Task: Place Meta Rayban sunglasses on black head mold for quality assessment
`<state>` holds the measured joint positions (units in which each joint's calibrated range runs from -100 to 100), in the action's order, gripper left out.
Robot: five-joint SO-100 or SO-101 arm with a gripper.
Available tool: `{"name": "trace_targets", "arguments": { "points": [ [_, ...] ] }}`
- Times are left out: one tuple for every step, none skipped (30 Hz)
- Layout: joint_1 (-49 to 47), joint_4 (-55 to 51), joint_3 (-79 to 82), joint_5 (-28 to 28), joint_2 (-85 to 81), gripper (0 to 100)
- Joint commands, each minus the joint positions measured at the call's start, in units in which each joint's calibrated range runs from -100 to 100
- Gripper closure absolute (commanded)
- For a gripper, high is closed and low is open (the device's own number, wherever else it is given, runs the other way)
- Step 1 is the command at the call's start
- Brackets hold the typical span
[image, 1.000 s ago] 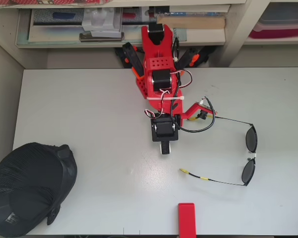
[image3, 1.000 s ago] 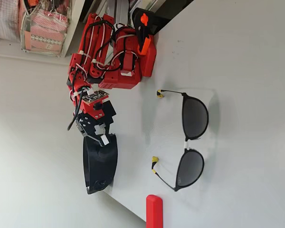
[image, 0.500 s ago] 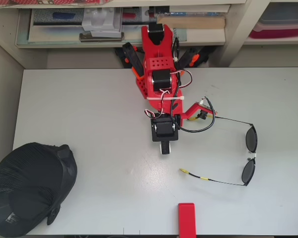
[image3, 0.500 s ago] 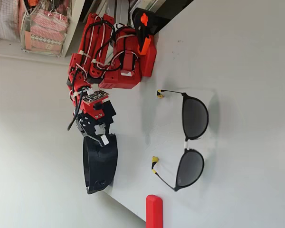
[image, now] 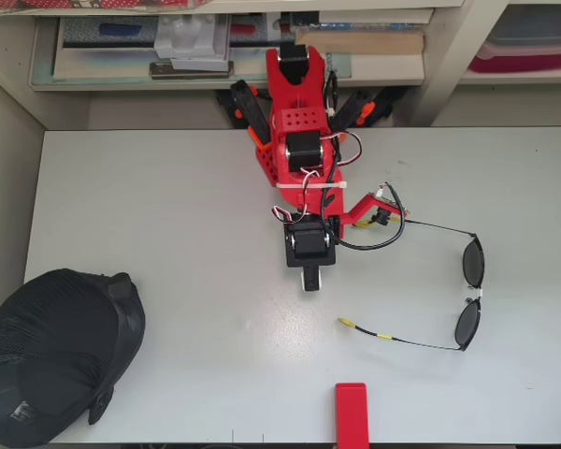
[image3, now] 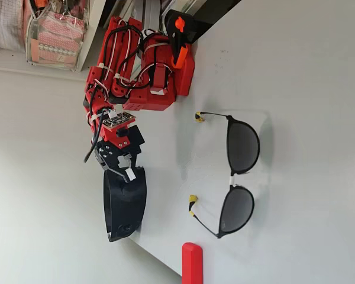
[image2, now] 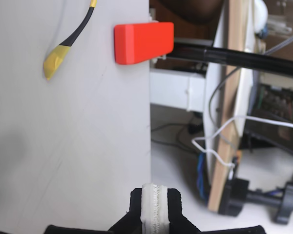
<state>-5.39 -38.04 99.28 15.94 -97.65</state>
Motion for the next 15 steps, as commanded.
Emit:
{"name": "trace_targets", "arguments": {
  "points": [
    [0.84,0.7,0.27,0.27,-0.5,100],
    [0.75,0.7,0.27,0.27,-0.5,100],
    [0.67,0.7,0.27,0.27,-0.5,100],
    [0.67,0.7,0.27,0.27,-0.5,100],
    [0.75,0.7,0.27,0.27,-0.5,100],
    [0.84,0.7,0.27,0.27,-0.5,100],
    [0.93,0.7,0.27,0.21,-0.5,100],
    [1.02,0.7,0.27,0.21,-0.41,100],
    [1.02,0.62,0.27,0.01,-0.33,100],
    [0.84,0.62,0.27,0.14,-0.33,100],
    [0.4,0.62,0.27,0.27,-0.33,100],
    [0.31,0.62,0.27,0.27,-0.33,100],
    [0.14,0.53,0.27,0.27,-0.33,100],
    [-0.39,-0.51,0.27,0.27,-0.33,100],
    [-0.92,-2.59,0.27,0.33,-0.33,100]
  ]
}}
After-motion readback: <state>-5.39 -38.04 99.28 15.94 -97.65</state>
